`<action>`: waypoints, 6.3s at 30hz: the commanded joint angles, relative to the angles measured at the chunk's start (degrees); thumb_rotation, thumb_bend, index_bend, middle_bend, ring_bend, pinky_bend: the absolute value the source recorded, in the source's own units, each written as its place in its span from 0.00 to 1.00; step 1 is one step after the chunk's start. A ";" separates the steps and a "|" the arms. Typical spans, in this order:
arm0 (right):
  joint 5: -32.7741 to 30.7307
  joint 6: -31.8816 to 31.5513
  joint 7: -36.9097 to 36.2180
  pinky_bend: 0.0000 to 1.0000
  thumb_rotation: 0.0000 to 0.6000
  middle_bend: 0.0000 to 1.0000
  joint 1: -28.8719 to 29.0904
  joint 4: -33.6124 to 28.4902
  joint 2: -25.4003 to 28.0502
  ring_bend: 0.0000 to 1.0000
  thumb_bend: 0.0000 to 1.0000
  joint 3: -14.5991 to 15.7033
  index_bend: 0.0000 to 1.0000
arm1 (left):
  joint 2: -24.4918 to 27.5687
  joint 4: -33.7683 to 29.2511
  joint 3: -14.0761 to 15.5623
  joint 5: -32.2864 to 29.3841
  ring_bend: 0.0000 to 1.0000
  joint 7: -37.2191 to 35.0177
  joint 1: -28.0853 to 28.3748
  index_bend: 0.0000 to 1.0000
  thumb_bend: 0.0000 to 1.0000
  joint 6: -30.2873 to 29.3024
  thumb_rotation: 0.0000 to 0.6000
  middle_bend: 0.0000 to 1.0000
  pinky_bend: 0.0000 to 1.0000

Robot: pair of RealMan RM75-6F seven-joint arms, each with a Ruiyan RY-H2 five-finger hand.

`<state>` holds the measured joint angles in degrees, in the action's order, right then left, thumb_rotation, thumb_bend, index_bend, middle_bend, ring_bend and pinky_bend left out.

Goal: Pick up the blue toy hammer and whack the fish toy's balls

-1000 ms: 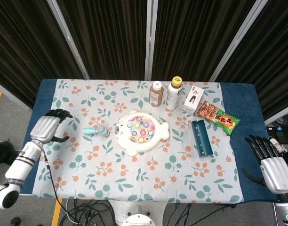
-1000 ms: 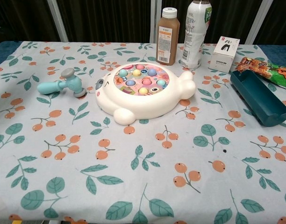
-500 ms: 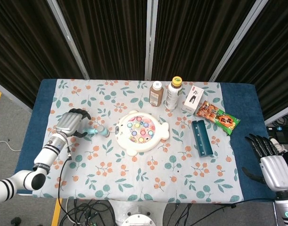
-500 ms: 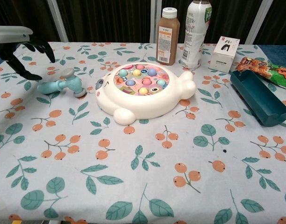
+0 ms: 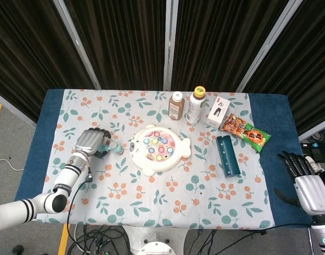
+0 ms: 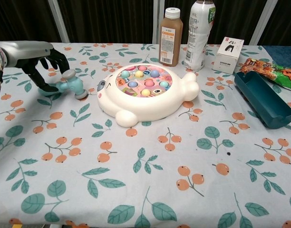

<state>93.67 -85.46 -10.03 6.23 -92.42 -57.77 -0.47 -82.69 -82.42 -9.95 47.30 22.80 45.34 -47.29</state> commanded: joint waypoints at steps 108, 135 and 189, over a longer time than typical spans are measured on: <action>-0.47 -1.04 1.23 0.00 1.00 0.06 -1.57 -1.09 0.57 0.00 0.14 0.50 0.00 | -0.49 5.18 -0.96 29.53 0.52 -23.50 9.24 0.60 0.62 6.13 1.00 0.63 0.62; -0.75 -1.81 -0.11 0.00 1.00 0.06 -2.39 0.14 0.49 0.00 0.14 0.36 0.00 | -0.18 1.27 -0.71 13.67 0.53 -5.27 17.30 0.60 0.62 11.26 1.00 0.63 0.63; -1.14 -2.86 -2.46 0.00 1.00 0.06 -3.60 2.18 0.23 0.00 0.14 0.15 0.00 | -5.83 2.89 0.73 0.02 0.53 2.44 26.30 0.60 0.62 8.21 1.00 0.63 0.64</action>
<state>92.54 -88.32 -12.49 2.62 -90.24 -57.54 -0.32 -89.15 -78.87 -9.24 47.53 25.04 71.72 -38.77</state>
